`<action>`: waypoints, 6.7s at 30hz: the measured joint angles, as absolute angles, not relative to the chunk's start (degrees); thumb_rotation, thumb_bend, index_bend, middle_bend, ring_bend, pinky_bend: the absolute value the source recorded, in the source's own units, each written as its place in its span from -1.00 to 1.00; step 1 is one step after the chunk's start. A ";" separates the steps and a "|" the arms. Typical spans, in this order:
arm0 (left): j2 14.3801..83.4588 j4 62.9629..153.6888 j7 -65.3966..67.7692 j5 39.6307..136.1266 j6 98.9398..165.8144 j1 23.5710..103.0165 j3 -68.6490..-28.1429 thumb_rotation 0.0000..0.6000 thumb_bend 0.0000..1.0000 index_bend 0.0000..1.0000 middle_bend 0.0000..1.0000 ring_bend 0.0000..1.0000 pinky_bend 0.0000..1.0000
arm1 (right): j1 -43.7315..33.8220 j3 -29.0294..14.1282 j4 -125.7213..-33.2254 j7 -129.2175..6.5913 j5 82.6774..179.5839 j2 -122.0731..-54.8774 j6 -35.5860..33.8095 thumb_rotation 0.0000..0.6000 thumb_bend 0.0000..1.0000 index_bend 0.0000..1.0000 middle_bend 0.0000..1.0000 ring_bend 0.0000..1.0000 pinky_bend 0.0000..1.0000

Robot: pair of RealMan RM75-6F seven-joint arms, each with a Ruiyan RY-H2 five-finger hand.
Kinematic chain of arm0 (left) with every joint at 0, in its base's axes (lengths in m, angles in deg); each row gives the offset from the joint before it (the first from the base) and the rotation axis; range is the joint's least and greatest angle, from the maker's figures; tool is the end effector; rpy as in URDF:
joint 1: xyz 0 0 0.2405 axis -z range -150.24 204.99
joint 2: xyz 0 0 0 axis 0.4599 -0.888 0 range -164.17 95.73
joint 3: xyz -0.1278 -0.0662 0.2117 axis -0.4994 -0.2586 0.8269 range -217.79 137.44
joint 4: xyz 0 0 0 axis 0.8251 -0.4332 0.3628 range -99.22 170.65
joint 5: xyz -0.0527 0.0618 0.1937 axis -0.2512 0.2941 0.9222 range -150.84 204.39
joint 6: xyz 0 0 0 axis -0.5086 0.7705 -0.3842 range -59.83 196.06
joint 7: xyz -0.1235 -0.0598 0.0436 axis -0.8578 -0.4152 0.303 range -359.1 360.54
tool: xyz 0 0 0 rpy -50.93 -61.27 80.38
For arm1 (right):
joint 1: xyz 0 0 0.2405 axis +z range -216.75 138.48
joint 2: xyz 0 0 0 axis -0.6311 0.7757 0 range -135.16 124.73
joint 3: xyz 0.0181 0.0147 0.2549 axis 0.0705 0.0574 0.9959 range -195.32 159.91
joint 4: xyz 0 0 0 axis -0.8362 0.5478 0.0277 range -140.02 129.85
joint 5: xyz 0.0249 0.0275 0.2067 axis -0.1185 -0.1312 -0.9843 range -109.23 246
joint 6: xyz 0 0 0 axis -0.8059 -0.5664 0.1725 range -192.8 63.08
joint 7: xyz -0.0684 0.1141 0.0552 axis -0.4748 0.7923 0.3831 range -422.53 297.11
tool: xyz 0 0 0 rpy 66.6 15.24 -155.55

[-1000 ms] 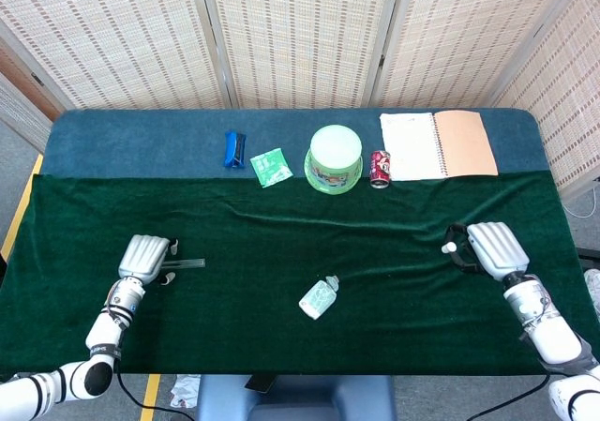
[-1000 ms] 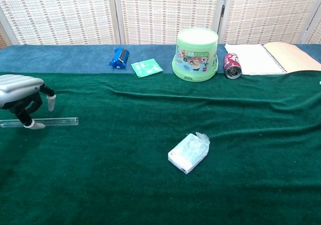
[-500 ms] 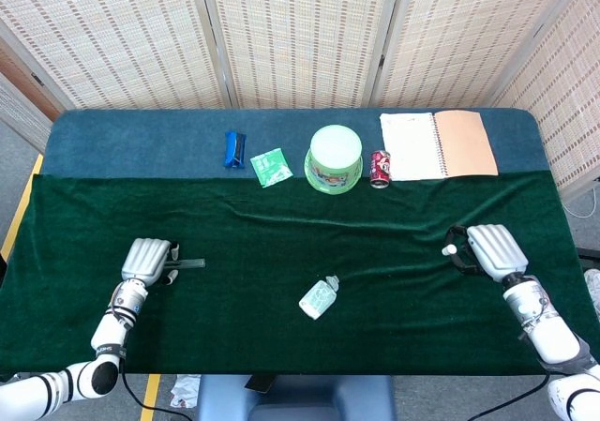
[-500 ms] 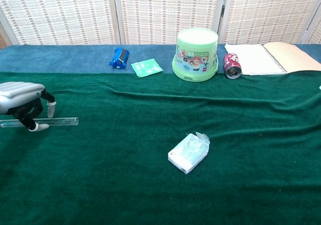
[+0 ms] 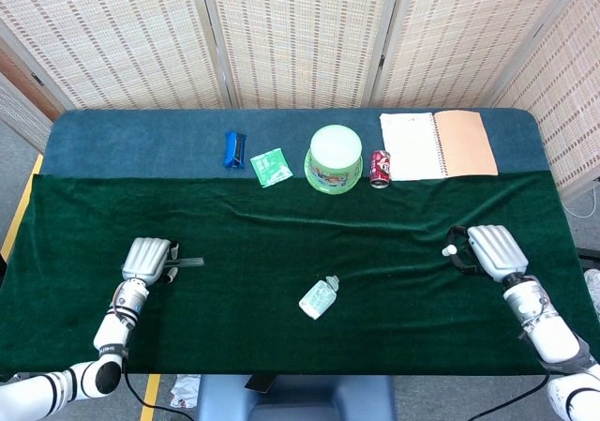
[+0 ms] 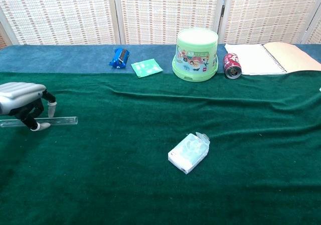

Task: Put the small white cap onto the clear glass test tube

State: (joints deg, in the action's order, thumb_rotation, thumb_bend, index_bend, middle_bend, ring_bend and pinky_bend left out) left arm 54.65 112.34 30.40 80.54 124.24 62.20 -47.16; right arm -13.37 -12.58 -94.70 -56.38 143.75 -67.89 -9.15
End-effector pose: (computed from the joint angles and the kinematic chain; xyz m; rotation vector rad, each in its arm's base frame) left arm -0.2527 0.3317 -0.0040 -1.7020 -0.9472 -0.5474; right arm -0.2848 -0.2937 0.1244 1.6429 -1.1378 0.7971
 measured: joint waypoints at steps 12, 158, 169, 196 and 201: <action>55.32 111.17 28.01 83.52 125.81 61.87 -47.00 1.00 -0.10 0.33 0.81 0.73 0.76 | -13.40 -12.06 -95.24 -54.65 144.60 -67.54 -8.35 1.00 0.28 0.38 0.90 1.00 1.00; 53.40 137.29 8.05 84.14 123.56 72.58 -53.07 1.00 0.00 0.41 0.82 0.73 0.76 | 14.63 -5.75 -114.41 -72.55 136.70 -74.42 -17.18 1.00 -0.23 -0.80 0.93 1.00 1.00; 50.35 136.14 9.57 84.65 124.71 71.56 -52.29 1.00 0.00 0.40 0.82 0.73 0.76 | 11.83 -5.21 -116.17 -70.47 137.66 -70.20 -14.01 1.00 -0.23 -0.82 0.93 1.00 1.00; 57.90 116.32 40.57 80.84 129.90 71.57 -44.96 1.00 -0.01 0.29 0.82 0.71 0.76 | -4.70 -11.88 -112.64 -66.48 141.67 -63.28 -2.58 1.00 -0.25 -0.87 0.91 1.00 1.00; 59.81 115.25 43.73 77.89 129.43 71.89 -45.22 1.00 -0.01 0.01 0.82 0.71 0.76 | -6.63 -12.28 -110.91 -64.12 141.60 -63.46 -2.14 1.00 -0.25 -0.87 0.91 1.00 1.00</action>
State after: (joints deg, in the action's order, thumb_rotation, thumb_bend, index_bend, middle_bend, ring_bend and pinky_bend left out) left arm 59.81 115.25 43.73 77.89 129.43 71.89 -45.22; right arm -6.63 -12.28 -110.91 -64.12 141.60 -63.46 -2.14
